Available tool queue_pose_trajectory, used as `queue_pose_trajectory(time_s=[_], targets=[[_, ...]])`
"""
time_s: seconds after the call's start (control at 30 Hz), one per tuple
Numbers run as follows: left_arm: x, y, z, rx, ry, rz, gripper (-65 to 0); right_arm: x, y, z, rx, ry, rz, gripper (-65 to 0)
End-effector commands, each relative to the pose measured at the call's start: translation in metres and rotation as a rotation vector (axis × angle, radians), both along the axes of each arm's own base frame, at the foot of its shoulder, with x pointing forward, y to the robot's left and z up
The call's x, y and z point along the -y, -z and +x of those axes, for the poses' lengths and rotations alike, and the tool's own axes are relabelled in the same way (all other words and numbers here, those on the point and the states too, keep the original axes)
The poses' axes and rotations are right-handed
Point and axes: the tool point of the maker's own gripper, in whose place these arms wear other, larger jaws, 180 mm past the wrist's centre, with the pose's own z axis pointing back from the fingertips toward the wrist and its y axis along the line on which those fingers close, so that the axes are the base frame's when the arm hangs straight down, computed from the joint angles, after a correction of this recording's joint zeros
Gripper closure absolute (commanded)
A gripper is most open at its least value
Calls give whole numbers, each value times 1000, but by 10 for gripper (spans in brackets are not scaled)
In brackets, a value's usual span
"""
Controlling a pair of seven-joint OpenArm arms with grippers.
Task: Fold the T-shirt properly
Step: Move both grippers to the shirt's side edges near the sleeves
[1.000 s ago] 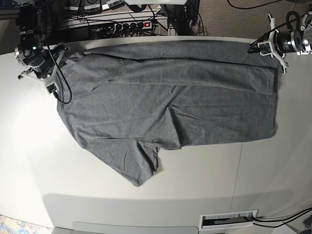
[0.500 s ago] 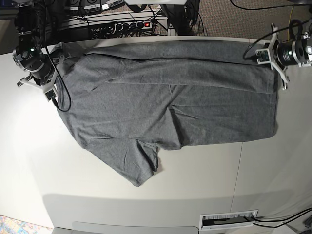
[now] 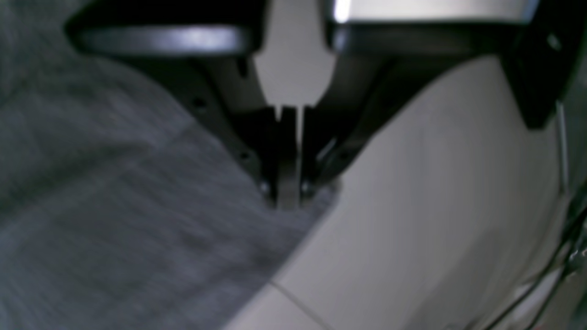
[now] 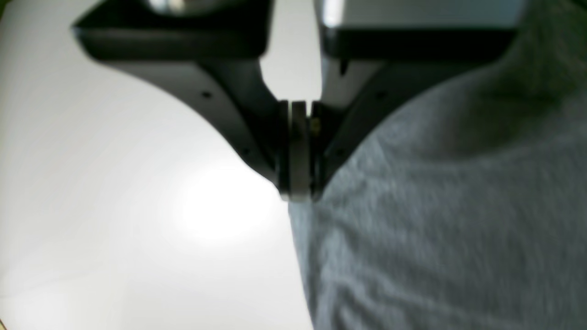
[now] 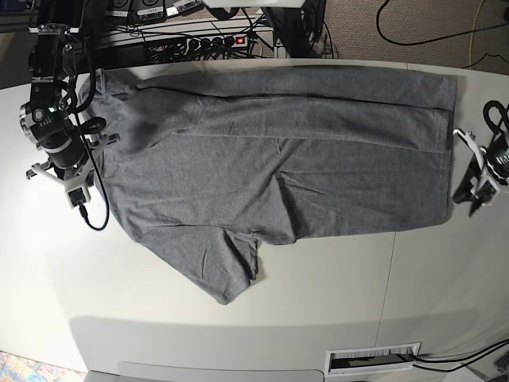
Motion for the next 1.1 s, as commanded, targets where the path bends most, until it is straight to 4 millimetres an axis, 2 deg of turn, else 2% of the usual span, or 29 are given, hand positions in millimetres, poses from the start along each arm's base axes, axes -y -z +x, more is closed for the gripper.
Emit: queue_pose_trajectory(time_s=[0.0, 0.1, 0.17, 0.3, 0.5, 0.6, 0.7, 0.93, 1.07], targets=[[-9, -22, 16, 76, -29, -30, 0, 3, -15, 10, 58, -2, -3, 0], [-23, -20, 35, 117, -122, -110, 0, 4, -11, 17, 63, 15, 21, 0], [-30, -16, 47, 132, -180, -150, -57, 8, -9, 20, 62, 27, 31, -2], [-46, -1, 65, 129, -282, -221, -165, 15, -4, 25, 51, 51, 40, -120], [-63, 21, 78, 100, -389, -291, -178, 23, -1, 32, 45, 72, 50, -181], [-57, 40, 79, 22, -396, -326, -192, 23, -7, 37, 62, 73, 52, -192], [-42, 57, 78, -46, -383, -363, -192, 23, -13, 43, 80, 73, 52, -192], [-22, 70, 80, -77, -378, -395, -192, 24, -17, 45, 89, 74, 48, -192], [-21, 82, 79, -98, -412, -371, -192, 31, -22, 46, 94, 71, 26, -191]])
